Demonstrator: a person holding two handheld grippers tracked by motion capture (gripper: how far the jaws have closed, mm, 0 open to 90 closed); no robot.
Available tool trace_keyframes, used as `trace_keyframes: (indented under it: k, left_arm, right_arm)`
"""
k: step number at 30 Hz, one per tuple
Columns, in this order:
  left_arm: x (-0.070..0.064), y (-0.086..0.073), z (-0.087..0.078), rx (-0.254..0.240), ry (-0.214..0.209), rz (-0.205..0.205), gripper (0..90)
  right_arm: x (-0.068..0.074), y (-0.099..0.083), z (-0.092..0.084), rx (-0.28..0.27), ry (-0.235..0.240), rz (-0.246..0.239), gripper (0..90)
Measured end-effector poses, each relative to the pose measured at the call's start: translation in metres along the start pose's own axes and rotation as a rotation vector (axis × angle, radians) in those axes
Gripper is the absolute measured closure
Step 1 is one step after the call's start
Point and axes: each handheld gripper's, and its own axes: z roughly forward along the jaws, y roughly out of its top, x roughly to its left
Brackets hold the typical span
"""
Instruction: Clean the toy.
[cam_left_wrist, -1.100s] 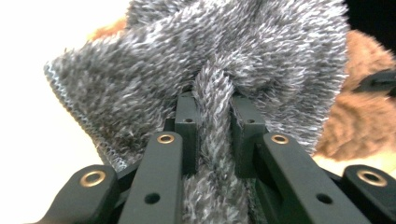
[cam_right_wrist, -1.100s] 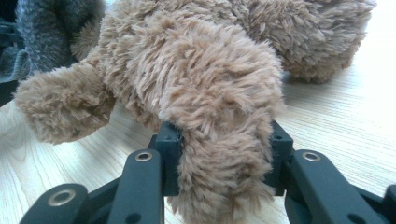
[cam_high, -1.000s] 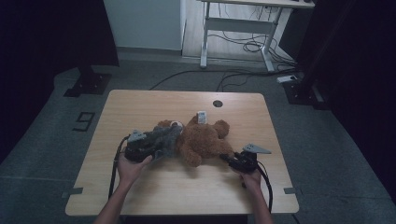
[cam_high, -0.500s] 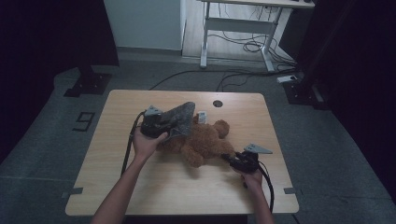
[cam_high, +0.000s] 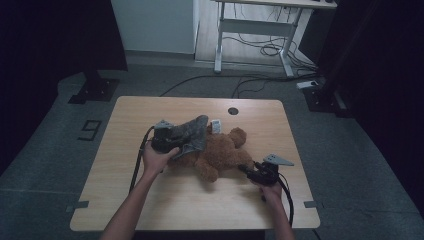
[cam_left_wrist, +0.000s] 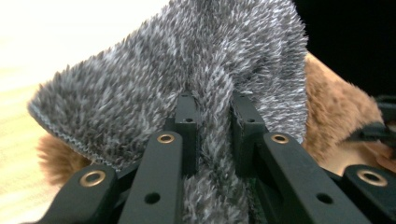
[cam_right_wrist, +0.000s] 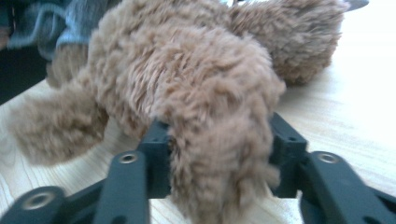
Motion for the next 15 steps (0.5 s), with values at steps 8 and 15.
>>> trace_keyframes:
  k: [8, 15]
  left_arm:
    - [-0.004, -0.020, -0.009, -0.032, -0.054, -0.016, 76.1]
    - [-0.022, -0.034, -0.015, -0.026, -0.010, 0.062, 76.0]
  right_arm:
    - [0.001, 0.014, -0.017, -0.079, 0.016, 0.020, 38.9]
    - [0.015, 0.031, -0.019, -0.073, 0.013, -0.031, 30.4]
